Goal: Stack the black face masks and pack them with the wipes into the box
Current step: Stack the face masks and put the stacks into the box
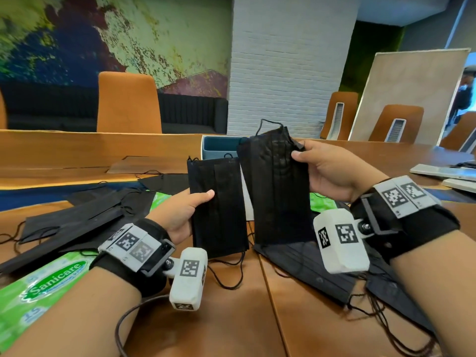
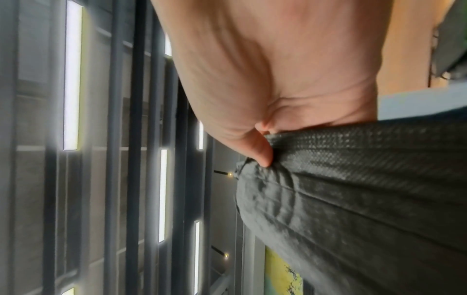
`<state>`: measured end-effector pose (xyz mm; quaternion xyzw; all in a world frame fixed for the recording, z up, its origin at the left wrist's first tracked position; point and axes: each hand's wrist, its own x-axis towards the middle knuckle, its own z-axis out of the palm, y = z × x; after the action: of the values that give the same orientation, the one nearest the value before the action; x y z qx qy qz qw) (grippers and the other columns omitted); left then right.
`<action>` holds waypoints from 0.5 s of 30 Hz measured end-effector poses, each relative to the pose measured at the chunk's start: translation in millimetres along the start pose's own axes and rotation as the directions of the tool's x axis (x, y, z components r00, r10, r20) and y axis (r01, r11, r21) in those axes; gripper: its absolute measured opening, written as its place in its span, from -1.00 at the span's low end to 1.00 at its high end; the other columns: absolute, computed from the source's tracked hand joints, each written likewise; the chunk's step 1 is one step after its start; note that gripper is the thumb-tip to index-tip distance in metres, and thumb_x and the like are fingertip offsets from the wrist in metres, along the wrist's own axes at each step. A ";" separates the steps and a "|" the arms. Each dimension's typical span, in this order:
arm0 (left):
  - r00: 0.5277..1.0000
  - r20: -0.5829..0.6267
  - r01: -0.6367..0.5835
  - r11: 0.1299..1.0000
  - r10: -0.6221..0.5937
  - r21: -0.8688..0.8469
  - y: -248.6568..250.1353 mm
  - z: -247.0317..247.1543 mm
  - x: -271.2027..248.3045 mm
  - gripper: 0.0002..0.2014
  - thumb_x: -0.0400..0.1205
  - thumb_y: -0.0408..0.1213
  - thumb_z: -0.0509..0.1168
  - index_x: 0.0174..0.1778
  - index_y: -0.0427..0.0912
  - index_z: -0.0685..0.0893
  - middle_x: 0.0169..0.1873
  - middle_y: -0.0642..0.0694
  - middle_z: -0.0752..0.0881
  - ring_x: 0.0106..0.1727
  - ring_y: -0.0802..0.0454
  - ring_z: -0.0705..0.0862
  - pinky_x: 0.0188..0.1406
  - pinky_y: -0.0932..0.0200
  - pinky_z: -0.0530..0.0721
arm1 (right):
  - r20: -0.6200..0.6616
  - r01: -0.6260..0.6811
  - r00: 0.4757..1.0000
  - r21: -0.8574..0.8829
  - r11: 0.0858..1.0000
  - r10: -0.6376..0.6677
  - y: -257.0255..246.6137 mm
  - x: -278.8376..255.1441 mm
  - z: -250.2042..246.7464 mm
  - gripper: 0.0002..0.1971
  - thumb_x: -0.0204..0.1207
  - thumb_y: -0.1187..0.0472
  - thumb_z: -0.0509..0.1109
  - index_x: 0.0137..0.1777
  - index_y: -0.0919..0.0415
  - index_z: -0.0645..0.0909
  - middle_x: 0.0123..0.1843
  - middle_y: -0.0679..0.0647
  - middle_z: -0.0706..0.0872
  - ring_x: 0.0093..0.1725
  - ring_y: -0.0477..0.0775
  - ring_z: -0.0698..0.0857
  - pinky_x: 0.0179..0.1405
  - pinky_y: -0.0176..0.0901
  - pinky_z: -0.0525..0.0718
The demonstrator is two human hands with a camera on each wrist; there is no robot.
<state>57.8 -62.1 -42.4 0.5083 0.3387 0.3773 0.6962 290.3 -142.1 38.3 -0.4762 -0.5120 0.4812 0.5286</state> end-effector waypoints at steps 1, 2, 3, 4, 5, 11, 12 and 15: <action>1.000 0.006 0.005 1.000 -0.005 0.010 -0.2 -0.2 0.0 -0.79 0.72 -0.36 0.16 0.19 -0.17 0.65 0.05 -0.17 0.78 0.06 -0.06 0.74 -0.15 0.07 0.65 | -0.014 0.009 1.000 0.045 0.999 -0.008 3.6 2.1 3.0 -0.64 0.70 0.38 0.05 0.46 0.38 0.41 0.35 0.34 0.63 0.30 0.25 0.67 0.20 0.11 0.69; 1.000 0.013 0.013 1.000 -0.013 0.019 -0.4 -0.7 0.4 -0.78 0.72 -0.35 0.16 0.21 -0.18 0.65 0.07 -0.18 0.78 0.08 -0.07 0.73 -0.12 0.05 0.65 | -0.040 0.022 0.999 0.074 0.997 -0.019 7.7 4.7 4.3 -0.65 0.71 0.37 0.05 0.45 0.37 0.41 0.34 0.34 0.64 0.32 0.26 0.65 0.24 0.18 0.65; 1.000 0.018 0.023 0.999 -0.024 0.026 -0.6 -1.1 0.8 -0.77 0.72 -0.33 0.15 0.23 -0.18 0.64 0.08 -0.18 0.78 0.10 -0.08 0.73 -0.09 0.04 0.66 | -0.059 0.035 0.998 0.102 0.994 -0.029 11.4 6.6 5.9 -0.67 0.71 0.37 0.04 0.42 0.35 0.42 0.32 0.33 0.65 0.31 0.27 0.65 0.28 0.23 0.61; 0.999 0.021 0.035 0.999 -0.036 0.030 -0.8 -1.7 1.0 -0.77 0.72 -0.31 0.15 0.23 -0.18 0.65 0.07 -0.18 0.79 0.10 -0.08 0.73 -0.09 0.03 0.66 | -0.070 0.043 0.997 0.120 0.992 -0.034 14.4 7.9 6.9 -0.70 0.72 0.37 0.03 0.38 0.31 0.44 0.27 0.31 0.67 0.29 0.27 0.66 0.30 0.28 0.58; 0.999 0.022 0.048 0.998 -0.048 0.029 -0.9 -2.3 1.1 -0.77 0.73 -0.29 0.15 0.21 -0.18 0.65 0.06 -0.17 0.79 0.08 -0.08 0.74 -0.10 0.02 0.65 | -0.067 0.040 0.997 0.139 0.989 -0.031 16.8 8.5 8.8 -0.72 0.72 0.37 0.02 0.34 0.28 0.45 0.23 0.28 0.68 0.25 0.26 0.67 0.30 0.30 0.57; 0.995 0.025 0.098 0.995 -0.098 -0.013 0.5 -3.2 2.7 -0.74 0.73 -0.16 0.13 0.06 -0.15 0.71 -0.05 -0.13 0.82 0.08 -0.08 0.72 -0.01 -0.04 0.62 | 0.009 -0.056 0.998 0.197 0.979 0.056 35.8 12.3 17.6 -0.62 0.69 0.38 0.02 0.48 0.30 0.40 0.26 0.29 0.65 0.26 0.25 0.64 0.34 0.26 0.54; 0.995 0.016 0.097 0.995 -0.097 -0.020 0.7 -3.7 3.2 -0.74 0.73 -0.16 0.13 0.07 -0.15 0.71 -0.04 -0.14 0.82 0.09 -0.09 0.72 0.01 -0.04 0.62 | 0.030 -0.064 0.998 0.199 0.978 0.059 37.5 12.0 18.6 -0.61 0.69 0.38 0.03 0.48 0.30 0.39 0.28 0.29 0.63 0.25 0.25 0.64 0.36 0.26 0.52; 0.996 -0.009 0.087 0.995 -0.088 -0.041 0.5 -6.2 5.3 -0.73 0.72 -0.15 0.17 0.17 -0.19 0.70 0.07 -0.18 0.80 0.17 -0.12 0.71 0.08 -0.04 0.62 | 0.063 -0.020 0.998 0.230 0.973 0.006 33.6 12.4 21.2 -0.62 0.68 0.36 0.04 0.47 0.29 0.42 0.26 0.25 0.64 0.23 0.22 0.64 0.35 0.26 0.49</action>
<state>55.0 -54.6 -43.9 0.4767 0.3567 0.3559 0.7204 268.5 -126.8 6.4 -0.3996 -0.4657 0.5554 0.5612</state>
